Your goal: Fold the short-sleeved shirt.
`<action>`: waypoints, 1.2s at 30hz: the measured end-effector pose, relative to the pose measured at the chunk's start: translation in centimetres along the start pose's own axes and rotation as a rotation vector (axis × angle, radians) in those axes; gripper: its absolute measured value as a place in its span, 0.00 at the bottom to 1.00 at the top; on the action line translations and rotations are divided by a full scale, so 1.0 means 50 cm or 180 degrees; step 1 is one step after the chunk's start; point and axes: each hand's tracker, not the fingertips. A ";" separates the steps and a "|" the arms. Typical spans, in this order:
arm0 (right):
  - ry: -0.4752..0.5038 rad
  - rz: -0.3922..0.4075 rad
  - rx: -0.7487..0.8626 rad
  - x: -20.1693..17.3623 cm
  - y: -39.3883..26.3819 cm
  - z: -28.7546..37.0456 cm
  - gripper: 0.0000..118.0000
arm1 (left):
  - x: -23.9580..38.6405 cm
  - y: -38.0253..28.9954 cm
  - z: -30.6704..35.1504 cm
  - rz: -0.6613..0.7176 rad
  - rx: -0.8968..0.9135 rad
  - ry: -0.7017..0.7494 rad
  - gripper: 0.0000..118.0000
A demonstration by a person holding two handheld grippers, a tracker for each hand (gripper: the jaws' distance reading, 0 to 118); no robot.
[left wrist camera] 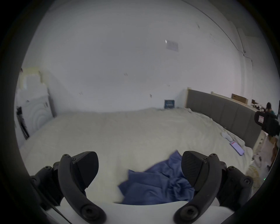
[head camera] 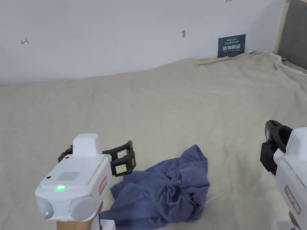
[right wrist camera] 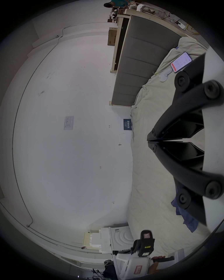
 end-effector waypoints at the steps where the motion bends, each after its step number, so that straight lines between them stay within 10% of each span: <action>1: 0.0002 -0.0002 0.0003 -0.002 0.000 0.000 0.00 | -0.006 -0.006 0.008 -0.0026 0.0090 0.0063 0.93; 7: 0.0036 -0.0007 0.0009 -0.010 -0.007 -0.006 0.00 | -0.033 -0.044 0.065 -0.0193 0.0477 0.0497 0.67; 13: 0.0073 -0.0006 0.0002 -0.016 -0.014 -0.010 0.00 | -0.057 -0.072 0.082 -0.0045 0.0496 0.0585 0.02; 36: 0.0107 0.0011 -0.0030 -0.024 -0.026 -0.024 0.00 | -0.079 -0.076 0.061 0.0141 0.0124 0.0495 0.00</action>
